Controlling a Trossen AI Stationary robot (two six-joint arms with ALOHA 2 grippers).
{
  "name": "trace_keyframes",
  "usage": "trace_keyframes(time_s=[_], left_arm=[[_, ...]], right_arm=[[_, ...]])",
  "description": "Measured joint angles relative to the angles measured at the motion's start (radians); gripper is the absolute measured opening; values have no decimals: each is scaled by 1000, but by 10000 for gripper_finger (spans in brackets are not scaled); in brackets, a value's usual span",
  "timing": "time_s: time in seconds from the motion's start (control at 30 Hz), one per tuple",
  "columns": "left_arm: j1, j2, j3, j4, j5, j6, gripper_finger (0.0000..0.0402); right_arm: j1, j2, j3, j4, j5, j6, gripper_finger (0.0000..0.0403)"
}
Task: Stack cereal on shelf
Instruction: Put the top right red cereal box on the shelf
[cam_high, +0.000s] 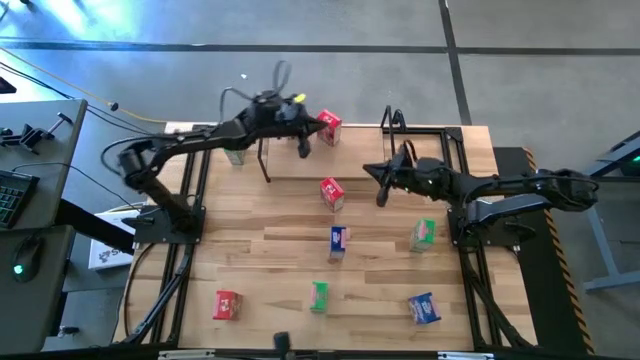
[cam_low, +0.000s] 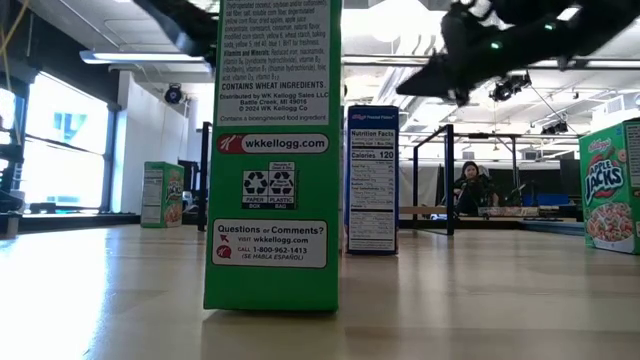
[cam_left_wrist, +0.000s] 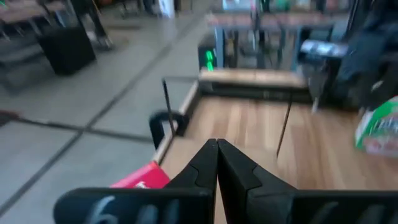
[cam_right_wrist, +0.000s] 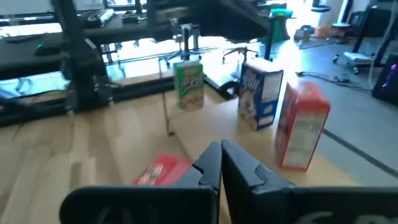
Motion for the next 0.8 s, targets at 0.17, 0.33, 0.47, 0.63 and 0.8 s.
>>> trace_keyframes(time_s=[0.17, 0.33, 0.47, 0.63, 0.8], left_arm=[[1, -140, -186, 171, 38, -73, 1], [0, -242, -307, 242, 42, -97, 1], [1, -289, -386, 300, 42, -130, 1], [1, -298, -455, 366, 42, -144, 1], [4, -298, -490, 388, 42, -144, 0]], right_arm=[[-97, 126, 165, -120, -49, -15, 0], [-182, 289, 347, -258, -76, -38, 0], [-238, 422, 486, -364, -140, -52, 0], [-286, 565, 642, -506, -133, -64, 0], [-322, 661, 725, -558, -114, -49, 0]])
